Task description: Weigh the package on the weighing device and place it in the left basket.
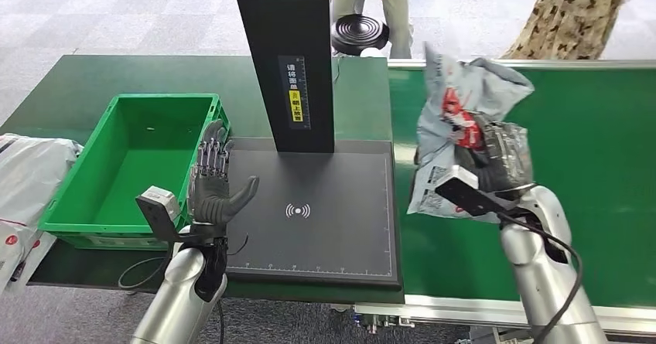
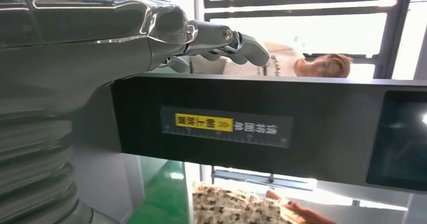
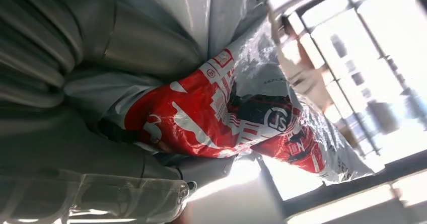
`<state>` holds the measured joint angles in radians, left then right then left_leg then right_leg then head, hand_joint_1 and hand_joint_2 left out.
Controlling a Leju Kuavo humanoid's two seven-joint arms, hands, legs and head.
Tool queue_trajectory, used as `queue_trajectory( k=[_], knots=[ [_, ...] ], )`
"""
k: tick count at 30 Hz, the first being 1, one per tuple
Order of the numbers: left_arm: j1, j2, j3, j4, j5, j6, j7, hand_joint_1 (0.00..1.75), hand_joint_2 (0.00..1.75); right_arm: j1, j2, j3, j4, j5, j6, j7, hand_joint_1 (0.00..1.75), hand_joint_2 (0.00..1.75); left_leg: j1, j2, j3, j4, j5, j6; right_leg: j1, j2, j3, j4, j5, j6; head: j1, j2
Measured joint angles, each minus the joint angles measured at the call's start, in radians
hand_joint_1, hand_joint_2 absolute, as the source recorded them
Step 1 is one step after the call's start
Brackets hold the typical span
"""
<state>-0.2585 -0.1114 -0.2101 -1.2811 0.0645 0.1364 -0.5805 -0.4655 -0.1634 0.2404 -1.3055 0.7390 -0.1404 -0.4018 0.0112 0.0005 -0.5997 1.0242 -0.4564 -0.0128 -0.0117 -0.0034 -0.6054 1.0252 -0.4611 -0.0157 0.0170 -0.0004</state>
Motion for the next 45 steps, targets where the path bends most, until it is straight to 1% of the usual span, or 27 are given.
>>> queue_trajectory(
  k=[5, 8, 11, 16, 17, 18, 20, 21, 22, 25, 28, 33, 36, 38, 45],
  knots=[
    [-0.022, -0.008, -0.002, 0.001, 0.000, 0.002, 0.005, 0.00, 1.75, -0.118, 0.043, 0.255, 0.097, -0.022, 0.131, -0.011, 1.75, 1.75, 0.000, -0.001, 0.000, 0.000, 0.001, -0.001, 0.001, 0.000, -0.001, 0.001, 0.000, 0.000, 0.000, 0.000],
    [-0.028, -0.010, -0.002, 0.000, -0.001, 0.006, 0.009, 0.00, 1.75, -0.169, 0.070, 0.374, 0.167, -0.046, 0.163, -0.027, 1.75, 1.75, 0.000, -0.001, 0.000, 0.000, 0.001, -0.001, 0.002, -0.001, -0.001, 0.001, 0.000, 0.000, 0.000, 0.000],
    [-0.032, -0.010, -0.002, 0.001, 0.001, 0.012, 0.015, 0.00, 1.75, -0.200, 0.093, 0.455, 0.225, -0.073, 0.184, -0.049, 1.75, 1.75, 0.000, -0.001, -0.001, 0.000, 0.001, -0.001, 0.002, -0.001, -0.001, 0.001, 0.000, 0.000, 0.000, 0.000],
    [-0.046, -0.009, -0.002, 0.000, 0.012, 0.024, 0.022, 0.00, 1.75, -0.255, 0.124, 0.546, 0.303, -0.106, 0.238, -0.066, 1.75, 1.75, 0.000, -0.001, -0.001, 0.000, 0.001, -0.001, 0.001, -0.001, -0.001, 0.000, 0.000, 0.000, 0.000, 0.000],
    [-0.046, -0.009, -0.002, 0.000, 0.013, 0.025, 0.023, 0.00, 1.75, -0.266, 0.131, 0.560, 0.319, -0.108, 0.244, -0.066, 1.64, 1.75, 0.000, -0.001, -0.001, 0.000, 0.001, -0.001, 0.001, -0.001, -0.001, 0.000, 0.000, 0.000, 0.000, 0.000],
    [-0.046, -0.008, -0.002, 0.000, 0.014, 0.025, 0.023, 0.00, 1.75, -0.276, 0.136, 0.573, 0.336, -0.110, 0.248, -0.065, 1.28, 1.75, 0.000, -0.001, -0.001, 0.000, 0.001, -0.001, 0.001, -0.001, -0.001, 0.000, 0.000, 0.000, 0.000, 0.000],
    [-0.046, -0.006, -0.002, 0.000, 0.015, 0.026, 0.023, 0.00, 1.75, -0.291, 0.147, 0.592, 0.367, -0.112, 0.248, -0.066, 0.41, 1.75, 0.000, -0.001, -0.001, 0.000, 0.001, -0.001, 0.001, -0.001, -0.001, 0.000, 0.000, 0.000, 0.000, 0.000],
    [-0.046, -0.005, -0.002, 0.000, 0.015, 0.026, 0.023, 0.00, 1.75, -0.296, 0.151, 0.599, 0.383, -0.113, 0.242, -0.068, 0.08, 1.75, 0.000, -0.001, -0.001, 0.000, 0.001, -0.001, 0.001, -0.001, -0.001, 0.000, 0.000, 0.000, 0.000, 0.000],
    [-0.045, -0.003, -0.002, 0.000, 0.015, 0.026, 0.023, 0.00, 1.75, -0.302, 0.156, 0.604, 0.399, -0.114, 0.229, -0.072, 0.00, 1.75, 0.000, -0.001, -0.001, 0.000, 0.001, -0.001, 0.001, -0.001, -0.001, 0.000, 0.000, 0.000, 0.000, 0.000],
    [-0.040, -0.001, -0.002, 0.000, 0.015, 0.030, 0.023, 0.00, 1.75, -0.311, 0.163, 0.607, 0.433, -0.130, 0.161, -0.082, 0.00, 1.75, 0.000, -0.001, -0.001, 0.000, 0.001, -0.001, 0.001, -0.001, -0.001, 0.000, 0.000, 0.000, 0.000, 0.000],
    [-0.026, 0.002, -0.002, -0.002, 0.011, 0.034, 0.023, 0.00, 1.75, -0.312, 0.163, 0.583, 0.446, -0.166, 0.094, -0.090, 0.00, 1.75, 0.000, -0.001, -0.001, 0.000, 0.001, -0.001, 0.001, -0.001, -0.001, 0.000, 0.000, 0.000, 0.000, 0.000],
    [0.002, 0.008, -0.001, -0.021, 0.001, 0.041, 0.027, 0.00, 1.75, -0.291, 0.152, 0.497, 0.430, -0.232, 0.054, -0.111, 0.00, 1.75, 0.000, -0.001, -0.001, 0.000, 0.001, -0.001, 0.001, -0.001, -0.002, 0.000, 0.000, 0.000, 0.000, 0.000],
    [0.009, 0.010, 0.000, -0.031, -0.002, 0.041, 0.031, 0.00, 1.75, -0.266, 0.144, 0.431, 0.396, -0.301, 0.048, -0.145, 0.00, 1.75, 0.000, -0.001, -0.001, 0.000, 0.001, -0.001, 0.001, -0.001, -0.002, 0.000, 0.000, 0.000, 0.000, 0.000],
    [0.011, 0.012, 0.001, -0.037, -0.004, 0.041, 0.035, 0.00, 1.75, -0.238, 0.139, 0.382, 0.357, -0.369, 0.056, -0.172, 0.00, 1.75, 0.000, -0.001, -0.001, 0.000, 0.001, -0.001, 0.001, -0.001, -0.002, 0.000, 0.000, 0.000, 0.000, 0.000],
    [0.022, 0.015, 0.002, -0.047, -0.055, 0.043, 0.039, 0.00, 1.75, -0.087, 0.131, 0.187, 0.153, -0.641, 0.140, -0.231, 0.00, 1.75, 0.000, -0.002, -0.001, 0.000, 0.000, -0.001, 0.001, -0.001, -0.002, 0.000, 0.000, 0.000, 0.000, 0.000]
  ],
)
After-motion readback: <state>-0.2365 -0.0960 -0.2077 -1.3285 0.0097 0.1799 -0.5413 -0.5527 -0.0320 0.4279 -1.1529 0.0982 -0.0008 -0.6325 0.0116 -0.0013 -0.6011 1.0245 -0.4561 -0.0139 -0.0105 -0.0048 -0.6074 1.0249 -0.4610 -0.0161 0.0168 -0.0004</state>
